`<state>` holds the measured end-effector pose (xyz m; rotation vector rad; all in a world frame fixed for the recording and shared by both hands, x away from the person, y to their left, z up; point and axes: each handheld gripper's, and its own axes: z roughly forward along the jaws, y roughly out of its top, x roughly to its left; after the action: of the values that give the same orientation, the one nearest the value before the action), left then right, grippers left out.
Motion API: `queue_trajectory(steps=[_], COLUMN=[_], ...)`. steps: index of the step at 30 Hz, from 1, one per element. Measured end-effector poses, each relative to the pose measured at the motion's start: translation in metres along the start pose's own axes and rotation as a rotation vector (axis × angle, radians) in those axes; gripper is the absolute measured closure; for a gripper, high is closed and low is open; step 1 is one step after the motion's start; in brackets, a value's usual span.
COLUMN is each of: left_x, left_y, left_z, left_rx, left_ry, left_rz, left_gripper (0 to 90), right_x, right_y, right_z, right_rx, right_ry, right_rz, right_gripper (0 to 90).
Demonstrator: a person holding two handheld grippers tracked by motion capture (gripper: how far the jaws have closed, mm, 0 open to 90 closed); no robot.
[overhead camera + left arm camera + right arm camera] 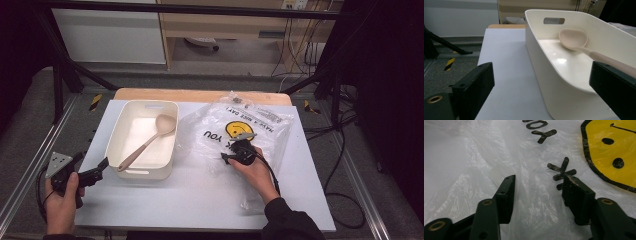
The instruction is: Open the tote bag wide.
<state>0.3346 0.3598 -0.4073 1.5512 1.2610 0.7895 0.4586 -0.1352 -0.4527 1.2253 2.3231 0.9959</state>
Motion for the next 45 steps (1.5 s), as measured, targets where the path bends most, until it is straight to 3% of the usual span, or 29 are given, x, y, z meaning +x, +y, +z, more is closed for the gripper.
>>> queue_trajectory(steps=[7,13,24,30,38,45], left_x=[0.001,0.001,-0.001,-0.006,-0.017,-0.019], left_y=[0.0,0.001,0.015,0.029,0.043,0.046], left_z=[0.0,-0.001,-0.005,-0.003,-0.002,-0.001], left_rx=[0.003,-0.003,-0.04,-0.042,-0.04,0.016], left_ry=[0.001,0.002,-0.005,-0.041,-0.076,-0.099], left_rz=[-0.002,0.0,-0.01,0.001,0.044,0.039], left_gripper=[5.8,5.8,6.1,5.9,5.8,5.8], right_x=[-0.002,-0.006,0.005,0.007,0.009,0.011], right_y=[-0.001,-0.002,0.009,0.018,0.025,0.026], right_z=[-0.001,-0.001,-0.022,-0.043,-0.053,-0.051], right_rx=[-0.011,-0.029,-0.086,-0.099,-0.117,-0.09], right_ry=[-0.006,0.017,0.035,0.048,0.072,0.101], right_rz=[0.0,0.009,0.004,0.023,0.02,0.008], right_gripper=[71.6,90.0,90.0,90.0,90.0,90.0])
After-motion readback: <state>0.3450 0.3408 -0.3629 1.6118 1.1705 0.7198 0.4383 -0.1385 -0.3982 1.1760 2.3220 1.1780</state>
